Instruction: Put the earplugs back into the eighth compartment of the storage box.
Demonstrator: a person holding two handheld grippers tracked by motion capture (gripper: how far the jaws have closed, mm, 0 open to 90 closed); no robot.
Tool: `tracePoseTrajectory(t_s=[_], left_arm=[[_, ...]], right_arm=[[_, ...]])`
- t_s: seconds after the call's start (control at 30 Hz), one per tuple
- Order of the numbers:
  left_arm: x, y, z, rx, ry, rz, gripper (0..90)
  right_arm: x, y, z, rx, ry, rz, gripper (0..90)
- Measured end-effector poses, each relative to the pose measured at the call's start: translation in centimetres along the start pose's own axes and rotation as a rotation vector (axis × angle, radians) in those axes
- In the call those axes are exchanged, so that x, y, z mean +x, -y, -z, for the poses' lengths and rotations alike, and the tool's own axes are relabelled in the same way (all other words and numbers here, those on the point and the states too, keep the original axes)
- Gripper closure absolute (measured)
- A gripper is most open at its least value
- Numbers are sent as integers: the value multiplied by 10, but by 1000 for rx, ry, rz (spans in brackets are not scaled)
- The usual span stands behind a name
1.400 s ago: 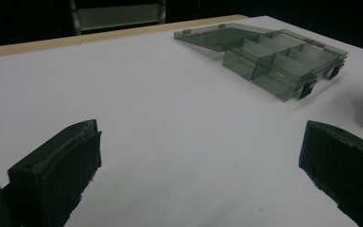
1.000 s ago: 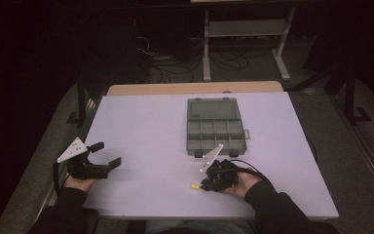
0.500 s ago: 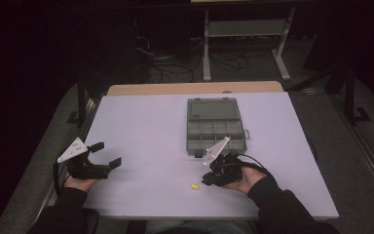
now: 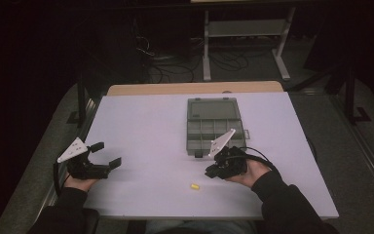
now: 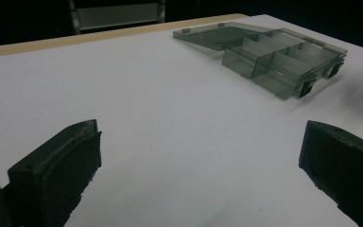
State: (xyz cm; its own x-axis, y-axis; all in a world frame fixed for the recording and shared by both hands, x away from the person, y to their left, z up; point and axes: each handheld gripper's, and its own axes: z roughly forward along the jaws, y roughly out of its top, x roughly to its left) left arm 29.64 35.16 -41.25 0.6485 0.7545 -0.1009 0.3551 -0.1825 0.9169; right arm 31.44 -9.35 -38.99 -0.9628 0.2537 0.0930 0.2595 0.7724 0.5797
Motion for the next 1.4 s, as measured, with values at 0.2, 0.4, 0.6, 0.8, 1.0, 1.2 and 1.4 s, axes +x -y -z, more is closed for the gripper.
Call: tracePoseTrajectory(t_s=[0.2,0.4,0.6,0.8,1.0,1.2,1.4], left_arm=[[0,0,0,-1,0,0,0],[0,0,0,0,0,0,0],[0,0,0,1,0,0,0],[0,0,0,3,0,-1,0],[0,0,-1,5,2,0,0],[0,0,-1,6,1,1,0],[0,0,-1,5,1,1,0]], right_arm=[[-8,0,12,-9,24,-13,790],[-17,0,22,-9,46,-32,791],[-24,0,29,-9,65,-43,793],[-30,-3,38,-11,86,-52,793],[-40,-3,44,-14,101,-72,793],[-48,-2,49,-11,119,-89,793],[-58,1,55,-19,142,-119,793]])
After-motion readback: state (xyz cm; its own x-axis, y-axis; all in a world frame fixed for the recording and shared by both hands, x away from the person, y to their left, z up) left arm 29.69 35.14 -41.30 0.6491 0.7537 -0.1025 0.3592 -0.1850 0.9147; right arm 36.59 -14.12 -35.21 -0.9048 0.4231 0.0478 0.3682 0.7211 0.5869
